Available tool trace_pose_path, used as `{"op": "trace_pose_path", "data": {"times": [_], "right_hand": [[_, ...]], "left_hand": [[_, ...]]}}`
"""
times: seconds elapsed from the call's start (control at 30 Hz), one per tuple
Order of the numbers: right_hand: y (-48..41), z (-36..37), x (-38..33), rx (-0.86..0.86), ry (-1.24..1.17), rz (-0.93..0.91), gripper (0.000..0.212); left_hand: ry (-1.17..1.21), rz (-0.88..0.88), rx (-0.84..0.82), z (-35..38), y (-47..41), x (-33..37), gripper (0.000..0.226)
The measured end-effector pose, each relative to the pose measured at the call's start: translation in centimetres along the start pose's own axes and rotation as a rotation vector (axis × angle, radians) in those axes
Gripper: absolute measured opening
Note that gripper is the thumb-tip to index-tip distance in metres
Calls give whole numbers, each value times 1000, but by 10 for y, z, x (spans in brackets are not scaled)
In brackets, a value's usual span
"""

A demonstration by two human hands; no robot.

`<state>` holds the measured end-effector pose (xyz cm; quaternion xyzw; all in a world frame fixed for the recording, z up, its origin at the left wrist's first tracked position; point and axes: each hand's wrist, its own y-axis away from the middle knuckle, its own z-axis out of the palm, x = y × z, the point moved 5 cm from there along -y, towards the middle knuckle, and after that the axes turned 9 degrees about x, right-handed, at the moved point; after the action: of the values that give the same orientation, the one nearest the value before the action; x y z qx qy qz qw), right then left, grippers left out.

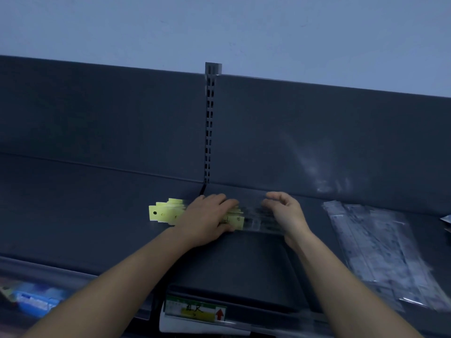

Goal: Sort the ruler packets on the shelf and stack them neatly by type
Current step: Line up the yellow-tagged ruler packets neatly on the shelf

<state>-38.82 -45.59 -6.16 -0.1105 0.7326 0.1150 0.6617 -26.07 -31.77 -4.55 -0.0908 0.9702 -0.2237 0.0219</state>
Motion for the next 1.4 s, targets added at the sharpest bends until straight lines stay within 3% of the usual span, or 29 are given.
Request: {"op": "trace_pose_path", "data": {"times": [0.1, 0.23, 0.4, 0.6, 0.67, 0.73, 0.8, 0.9, 1.03, 1.3, 1.4], "right_hand": [[3, 1, 3, -48, 32, -52, 10], [-2, -6, 9, 8, -2, -57, 14], [-1, 3, -2, 39, -13, -178, 22], [-7, -8, 14, 79, 58, -162, 8], [-7, -7, 16, 102, 40, -162, 9], [-5, -2, 13, 102, -13, -144, 8], [-1, 7, 11, 56, -72, -117, 5], [-1, 13, 12, 41, -89, -107, 12], [-3, 14, 13, 18, -38, -98, 16], [-4, 12, 11, -110, 361, -248, 30], [-1, 11, 11, -188, 386, -228, 40]], "left_hand": [[-8, -22, -90, 3, -2, -6, 66], [-130, -220, -234, -3, 2, -45, 76], [-95, -206, -71, -2, 6, -37, 58], [-231, -382, -82, -8, 21, -61, 111], [-113, -505, -50, -11, 29, -73, 112], [254, -641, 19, -7, 33, -78, 112], [514, -690, 62, -2, 30, -78, 104], [595, -669, 102, 0, 29, -78, 90], [584, -602, 90, 2, 27, -76, 69], [410, -533, 97, 4, 24, -76, 52], [365, -498, 70, 4, 22, -73, 46]]}}
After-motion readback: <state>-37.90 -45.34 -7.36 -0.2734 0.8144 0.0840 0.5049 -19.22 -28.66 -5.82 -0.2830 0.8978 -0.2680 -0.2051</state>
